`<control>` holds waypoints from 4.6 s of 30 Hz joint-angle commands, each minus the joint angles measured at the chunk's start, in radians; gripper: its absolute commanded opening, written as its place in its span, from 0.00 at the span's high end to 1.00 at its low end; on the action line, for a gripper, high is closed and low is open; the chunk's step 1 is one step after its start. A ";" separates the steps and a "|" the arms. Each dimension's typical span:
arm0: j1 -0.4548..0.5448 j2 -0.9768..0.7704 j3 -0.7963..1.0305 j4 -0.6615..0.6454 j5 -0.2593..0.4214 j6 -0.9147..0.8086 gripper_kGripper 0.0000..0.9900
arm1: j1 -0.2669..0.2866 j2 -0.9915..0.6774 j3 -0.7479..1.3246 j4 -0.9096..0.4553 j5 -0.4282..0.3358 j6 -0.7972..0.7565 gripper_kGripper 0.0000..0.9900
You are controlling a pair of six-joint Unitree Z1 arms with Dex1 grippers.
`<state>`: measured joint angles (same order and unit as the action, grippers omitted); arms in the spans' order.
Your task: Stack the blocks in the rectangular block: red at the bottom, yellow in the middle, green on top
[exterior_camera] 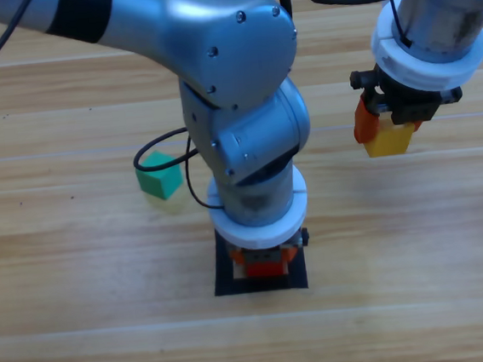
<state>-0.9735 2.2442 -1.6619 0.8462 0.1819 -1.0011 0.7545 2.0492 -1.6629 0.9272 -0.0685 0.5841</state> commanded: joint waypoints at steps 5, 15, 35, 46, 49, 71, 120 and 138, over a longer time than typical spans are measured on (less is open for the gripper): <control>0.013 0.038 0.034 0.010 0.002 0.015 0.97 | -0.012 0.035 0.003 0.016 0.007 -0.003 1.00; 0.013 0.052 0.011 0.005 0.001 0.016 0.83 | -0.015 0.037 0.000 0.016 0.006 -0.007 1.00; 0.012 0.045 0.002 0.005 0.016 -0.014 0.06 | -0.017 0.025 0.006 0.018 0.001 -0.013 1.00; 0.012 -0.258 0.016 0.016 0.128 0.006 0.02 | 0.005 -0.024 -0.012 0.099 -0.074 0.042 1.00; 0.012 -0.402 0.034 0.024 0.165 0.050 0.02 | 0.014 -0.026 -0.035 0.128 -0.073 0.080 1.00; 0.478 -0.903 0.389 -0.144 -0.180 0.805 0.08 | 0.272 0.344 -0.505 0.318 0.036 0.330 1.00; 0.627 -0.784 0.467 -0.151 -0.366 0.935 0.08 | 0.305 0.457 -0.555 0.337 0.006 0.378 1.00; 0.628 -0.765 0.475 -0.165 -0.357 0.943 0.08 | 0.327 0.404 -0.558 0.337 -0.024 0.379 0.00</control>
<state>-0.3695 1.4420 -1.2058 0.6953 -0.1767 -0.0736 1.0267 2.4487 -2.2118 1.2517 -0.0568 0.9573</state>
